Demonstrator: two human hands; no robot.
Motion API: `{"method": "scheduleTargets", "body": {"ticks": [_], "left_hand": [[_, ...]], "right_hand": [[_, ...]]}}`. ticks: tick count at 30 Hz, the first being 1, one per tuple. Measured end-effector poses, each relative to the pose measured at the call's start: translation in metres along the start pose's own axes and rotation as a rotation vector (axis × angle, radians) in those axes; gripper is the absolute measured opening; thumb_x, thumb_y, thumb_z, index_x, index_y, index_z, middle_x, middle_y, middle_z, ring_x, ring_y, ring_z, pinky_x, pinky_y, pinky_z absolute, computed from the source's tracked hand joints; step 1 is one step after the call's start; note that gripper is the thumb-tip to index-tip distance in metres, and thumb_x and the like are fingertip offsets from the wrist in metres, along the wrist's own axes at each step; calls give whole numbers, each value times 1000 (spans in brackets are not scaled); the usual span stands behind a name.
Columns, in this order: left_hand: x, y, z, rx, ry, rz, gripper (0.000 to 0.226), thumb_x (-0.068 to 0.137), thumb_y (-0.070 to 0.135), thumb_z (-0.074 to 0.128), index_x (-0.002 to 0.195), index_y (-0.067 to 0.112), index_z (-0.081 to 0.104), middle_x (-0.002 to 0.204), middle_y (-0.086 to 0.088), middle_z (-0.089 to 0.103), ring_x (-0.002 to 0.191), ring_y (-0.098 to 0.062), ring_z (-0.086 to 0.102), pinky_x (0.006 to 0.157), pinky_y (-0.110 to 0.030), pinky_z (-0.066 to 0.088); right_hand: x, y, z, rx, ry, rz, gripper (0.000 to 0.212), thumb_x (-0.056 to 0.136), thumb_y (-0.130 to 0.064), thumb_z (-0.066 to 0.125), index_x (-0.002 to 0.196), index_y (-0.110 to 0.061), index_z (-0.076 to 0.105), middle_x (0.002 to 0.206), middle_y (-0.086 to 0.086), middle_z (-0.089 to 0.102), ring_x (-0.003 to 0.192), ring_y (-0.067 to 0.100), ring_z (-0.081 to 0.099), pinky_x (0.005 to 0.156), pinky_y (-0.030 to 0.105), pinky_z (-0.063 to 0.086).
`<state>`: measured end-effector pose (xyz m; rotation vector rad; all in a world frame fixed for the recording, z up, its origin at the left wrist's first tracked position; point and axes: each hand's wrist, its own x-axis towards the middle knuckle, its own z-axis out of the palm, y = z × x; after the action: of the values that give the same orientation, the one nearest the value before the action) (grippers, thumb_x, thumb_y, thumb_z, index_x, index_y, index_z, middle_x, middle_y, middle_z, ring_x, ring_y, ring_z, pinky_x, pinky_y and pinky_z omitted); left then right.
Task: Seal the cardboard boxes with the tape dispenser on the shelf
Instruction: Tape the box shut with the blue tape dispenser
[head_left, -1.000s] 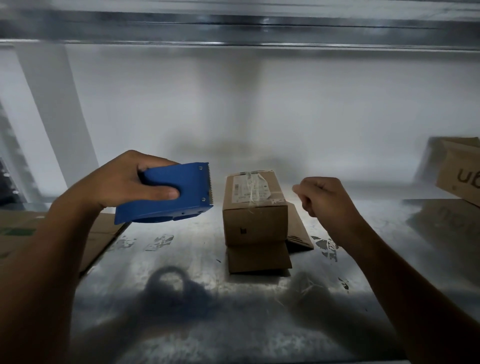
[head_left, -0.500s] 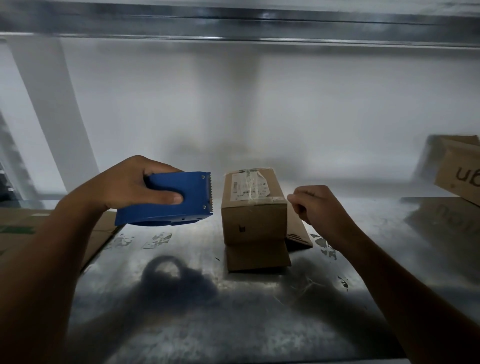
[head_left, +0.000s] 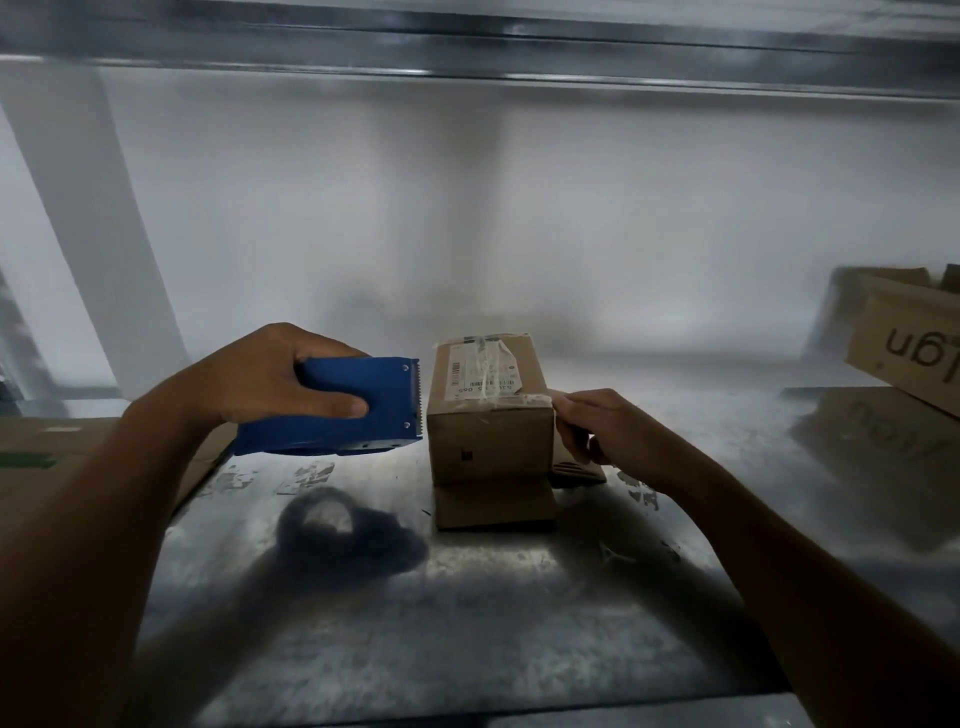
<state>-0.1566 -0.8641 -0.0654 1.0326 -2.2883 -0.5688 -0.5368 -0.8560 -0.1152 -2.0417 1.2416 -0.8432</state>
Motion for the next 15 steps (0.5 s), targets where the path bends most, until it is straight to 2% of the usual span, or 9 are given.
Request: {"method": "scheduleTargets", "body": {"ticks": [4,8,10,12,14,15], "left_hand": [[2,-1,4,10,-8,3,49,71,69,77,116,50,71,107,18,76,95,-3,73,78,-11,54],[3,-3,4,8,9,5,56,65,78,75,116,55,69,108,21,75,96,-1,72,78,-9,53],[4,-4,4,9,12,10,57,64,79,75,116,57,68,108,21,75,97,0,72,78,-8,53],[4,-5,5,12,16,14,57,63,80,75,115,59,68,107,22,75,96,1,72,78,-7,52],[5,-7,6,19,16,14,56,64,78,76,115,58,68,107,22,75,97,0,72,80,-7,51],[5,-7,6,25,19,15,56,65,77,76,116,57,68,107,22,75,97,0,72,80,-7,51]], "right_hand": [[-1,0,4,-125,-38,41,42,109,-31,38,72,-16,50,67,0,55,63,13,50,67,31,40],[-4,-1,10,-119,-44,54,31,107,-32,45,80,-19,52,74,-4,58,68,12,51,67,32,39],[-4,-3,9,-195,-2,15,22,104,-30,50,84,-20,52,79,-4,60,71,12,53,68,32,41],[-4,-4,5,-200,70,-20,10,99,-17,55,90,-19,53,83,2,60,76,19,55,71,38,45],[-4,-6,4,-34,221,-87,6,91,-12,55,93,-17,54,90,5,62,86,23,58,75,36,47],[-5,-8,5,55,302,-129,8,87,-16,53,94,-19,55,95,3,63,90,18,59,77,32,48]]}}
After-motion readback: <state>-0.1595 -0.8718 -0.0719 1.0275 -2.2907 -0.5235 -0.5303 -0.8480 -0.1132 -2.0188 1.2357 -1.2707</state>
